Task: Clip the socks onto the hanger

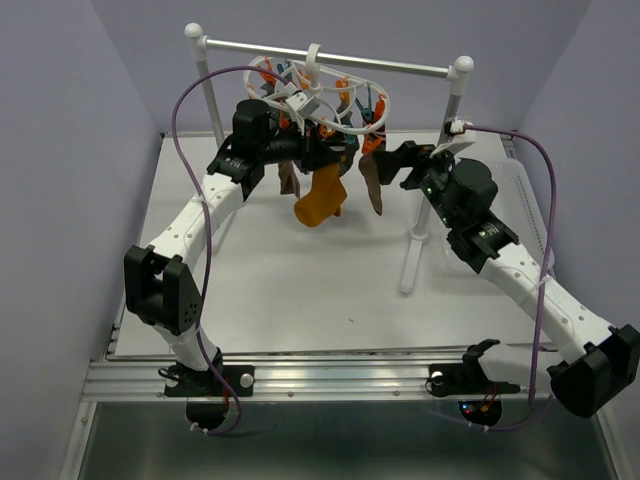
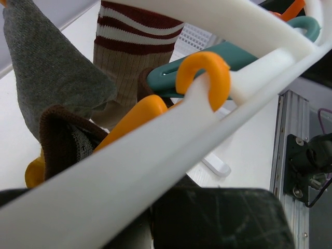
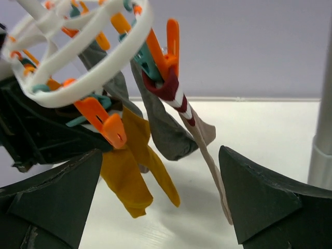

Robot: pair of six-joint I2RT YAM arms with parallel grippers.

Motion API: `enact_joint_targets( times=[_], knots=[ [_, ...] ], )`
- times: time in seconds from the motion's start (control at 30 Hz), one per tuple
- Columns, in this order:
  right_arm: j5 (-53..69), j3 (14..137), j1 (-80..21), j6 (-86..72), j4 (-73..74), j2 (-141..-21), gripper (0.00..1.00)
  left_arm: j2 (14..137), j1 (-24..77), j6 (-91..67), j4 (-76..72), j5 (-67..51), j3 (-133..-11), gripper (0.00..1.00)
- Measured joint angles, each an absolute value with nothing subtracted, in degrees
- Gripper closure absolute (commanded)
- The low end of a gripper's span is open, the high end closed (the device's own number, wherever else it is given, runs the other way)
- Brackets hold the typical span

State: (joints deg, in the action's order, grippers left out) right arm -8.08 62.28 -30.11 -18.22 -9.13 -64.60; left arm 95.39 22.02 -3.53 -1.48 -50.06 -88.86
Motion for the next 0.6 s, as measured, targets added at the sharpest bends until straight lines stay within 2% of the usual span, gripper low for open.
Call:
enact_joint_targets(
  times=[0.23, 0.6],
  knots=[
    [-11.0, 62.5, -30.1, -18.4, -8.0, -70.0, 0.00, 95.4, 22.0, -3.5, -1.5, -50.1, -88.9, 1.00],
    [-14.0, 62.8, -30.1, -20.1, -14.6, -70.7, 0.00, 95.4, 22.0, -3.5, -1.5, -50.1, -88.9, 1.00]
  ],
)
